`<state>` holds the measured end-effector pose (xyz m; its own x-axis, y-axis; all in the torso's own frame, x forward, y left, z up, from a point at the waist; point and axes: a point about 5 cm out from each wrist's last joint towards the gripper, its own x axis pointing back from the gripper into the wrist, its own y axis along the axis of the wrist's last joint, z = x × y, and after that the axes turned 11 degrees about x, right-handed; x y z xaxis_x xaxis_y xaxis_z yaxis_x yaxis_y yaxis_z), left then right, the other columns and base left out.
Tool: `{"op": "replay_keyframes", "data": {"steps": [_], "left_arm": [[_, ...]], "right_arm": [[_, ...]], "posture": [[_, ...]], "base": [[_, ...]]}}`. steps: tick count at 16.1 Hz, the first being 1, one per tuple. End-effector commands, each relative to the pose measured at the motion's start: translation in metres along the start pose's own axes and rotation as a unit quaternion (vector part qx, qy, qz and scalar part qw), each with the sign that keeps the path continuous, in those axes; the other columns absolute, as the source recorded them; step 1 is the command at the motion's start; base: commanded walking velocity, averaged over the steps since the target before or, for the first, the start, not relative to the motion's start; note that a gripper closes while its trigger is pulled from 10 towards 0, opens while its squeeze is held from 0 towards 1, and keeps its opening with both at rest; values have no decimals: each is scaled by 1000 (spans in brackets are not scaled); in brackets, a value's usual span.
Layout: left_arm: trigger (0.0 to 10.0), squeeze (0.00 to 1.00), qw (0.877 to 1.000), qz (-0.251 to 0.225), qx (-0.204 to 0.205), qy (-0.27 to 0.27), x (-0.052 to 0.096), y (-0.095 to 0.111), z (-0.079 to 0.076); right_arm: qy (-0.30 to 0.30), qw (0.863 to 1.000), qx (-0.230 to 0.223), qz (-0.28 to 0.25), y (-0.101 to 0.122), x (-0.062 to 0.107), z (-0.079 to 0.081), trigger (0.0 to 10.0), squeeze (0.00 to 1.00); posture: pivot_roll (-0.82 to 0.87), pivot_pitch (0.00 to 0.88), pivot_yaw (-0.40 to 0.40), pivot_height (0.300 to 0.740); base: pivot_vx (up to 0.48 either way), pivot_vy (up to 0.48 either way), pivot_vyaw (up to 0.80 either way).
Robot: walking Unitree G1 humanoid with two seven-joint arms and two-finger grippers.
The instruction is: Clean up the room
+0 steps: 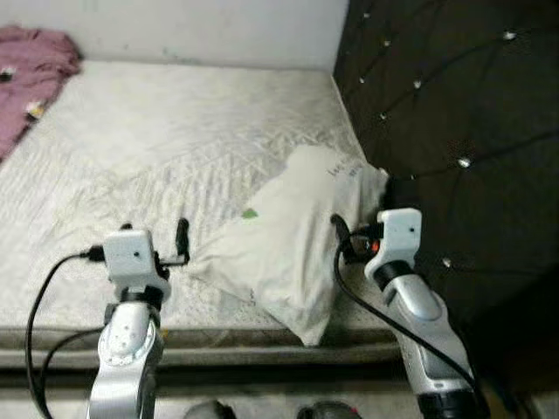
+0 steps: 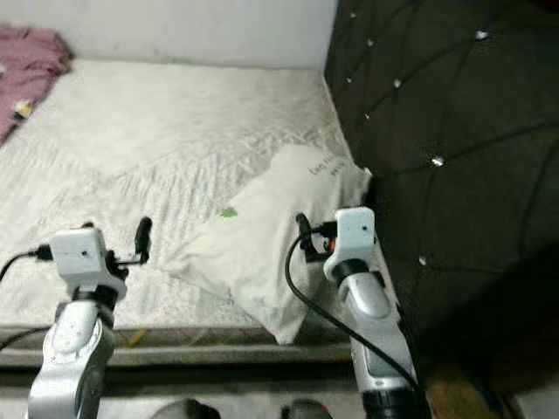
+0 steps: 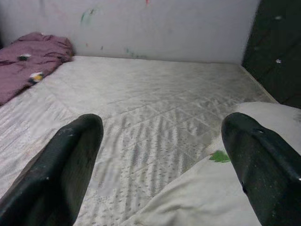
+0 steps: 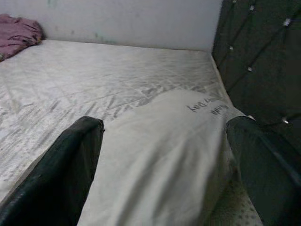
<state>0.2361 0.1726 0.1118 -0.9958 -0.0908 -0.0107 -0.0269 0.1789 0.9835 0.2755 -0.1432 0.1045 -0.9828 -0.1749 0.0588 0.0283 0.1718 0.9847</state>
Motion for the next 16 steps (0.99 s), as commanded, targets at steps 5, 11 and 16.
{"op": "replay_keyframes", "data": {"steps": [5, 11, 16], "left_arm": [[10000, 0, 1000, 2, -3, -4, 1, 0, 0], [10000, 0, 1000, 3, -8, -1, 1, -1, -1], [10000, 0, 1000, 1, -2, -1, 0, 0, 0]], "right_arm": [[2, 1000, 4, -7, 4, -1, -1, 10000, 0], [5, 1000, 5, -6, 4, 0, 0, 10000, 0], [5, 1000, 6, -5, 4, 0, -1, 10000, 0]], "posture": [[-51, 47, -35, 740], [-53, 51, -37, 691], [-51, 50, -40, 691]], "base": [[0, 0, 0], [0, 0, 0], [0, 0, 0]]}}
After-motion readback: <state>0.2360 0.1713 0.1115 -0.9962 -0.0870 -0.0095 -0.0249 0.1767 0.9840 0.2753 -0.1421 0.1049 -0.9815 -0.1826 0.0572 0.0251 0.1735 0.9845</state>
